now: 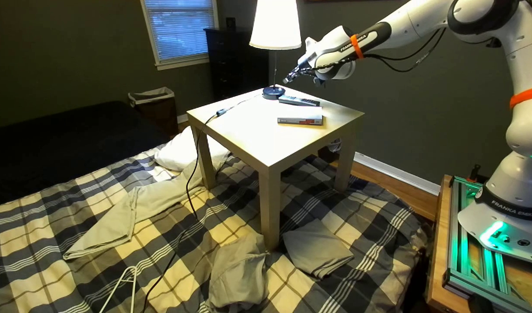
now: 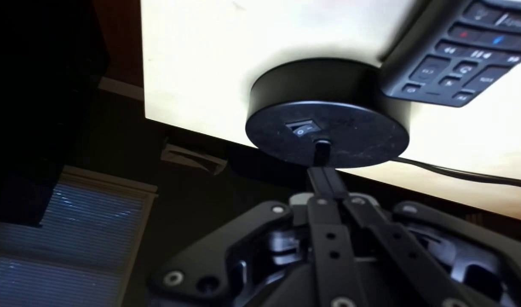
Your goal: Turn off the lamp by pressing the button on the lamp base
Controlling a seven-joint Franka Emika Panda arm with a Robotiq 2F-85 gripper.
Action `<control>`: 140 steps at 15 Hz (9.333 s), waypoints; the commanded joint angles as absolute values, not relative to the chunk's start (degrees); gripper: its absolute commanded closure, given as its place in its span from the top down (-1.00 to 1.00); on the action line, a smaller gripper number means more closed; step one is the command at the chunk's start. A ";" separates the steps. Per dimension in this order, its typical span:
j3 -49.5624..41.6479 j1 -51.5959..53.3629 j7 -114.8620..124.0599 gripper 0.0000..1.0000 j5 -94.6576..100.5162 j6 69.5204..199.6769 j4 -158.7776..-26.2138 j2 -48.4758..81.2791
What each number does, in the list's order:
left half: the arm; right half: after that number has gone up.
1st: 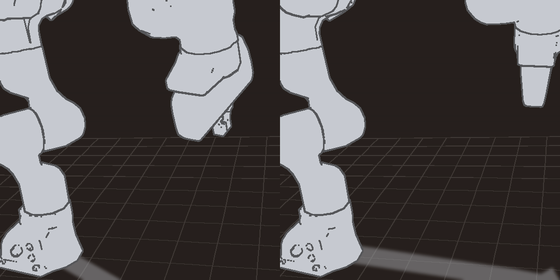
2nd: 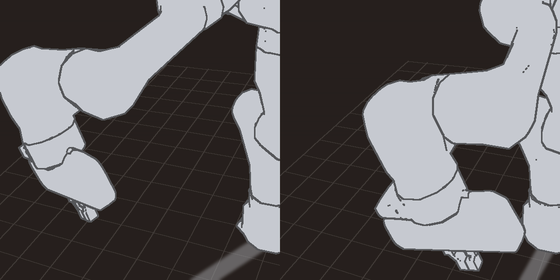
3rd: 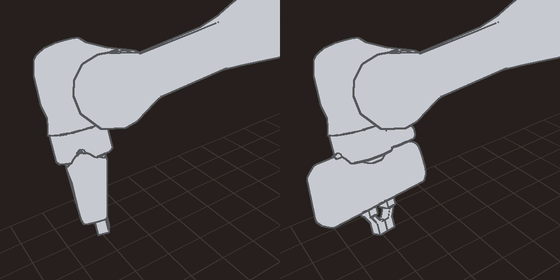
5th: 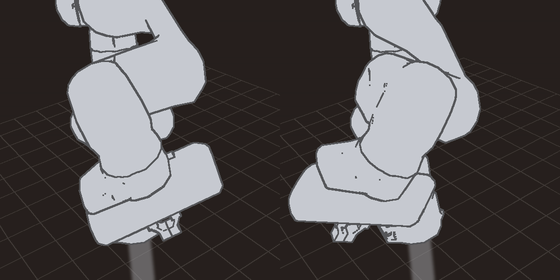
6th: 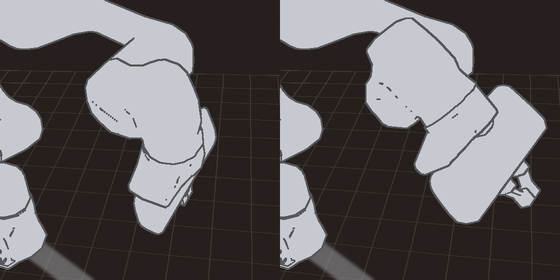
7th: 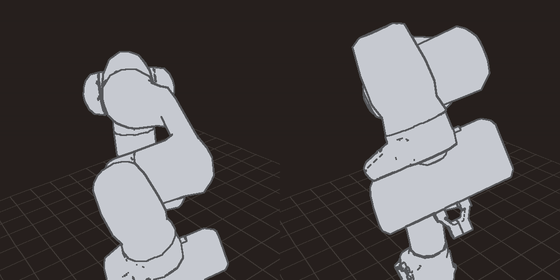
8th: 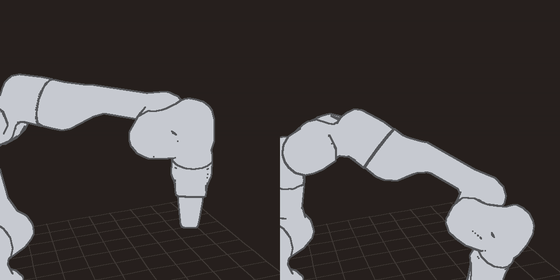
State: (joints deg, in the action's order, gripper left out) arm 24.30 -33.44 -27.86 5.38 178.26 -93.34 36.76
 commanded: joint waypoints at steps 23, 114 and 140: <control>30.14 -34.85 -40.06 -1.00 5.72 170.32 -74.00 52.19; 43.53 -47.20 -45.91 -1.00 -4.65 165.29 -79.25 54.92; 61.44 -73.34 -37.76 0.98 -13.82 159.75 -119.43 12.56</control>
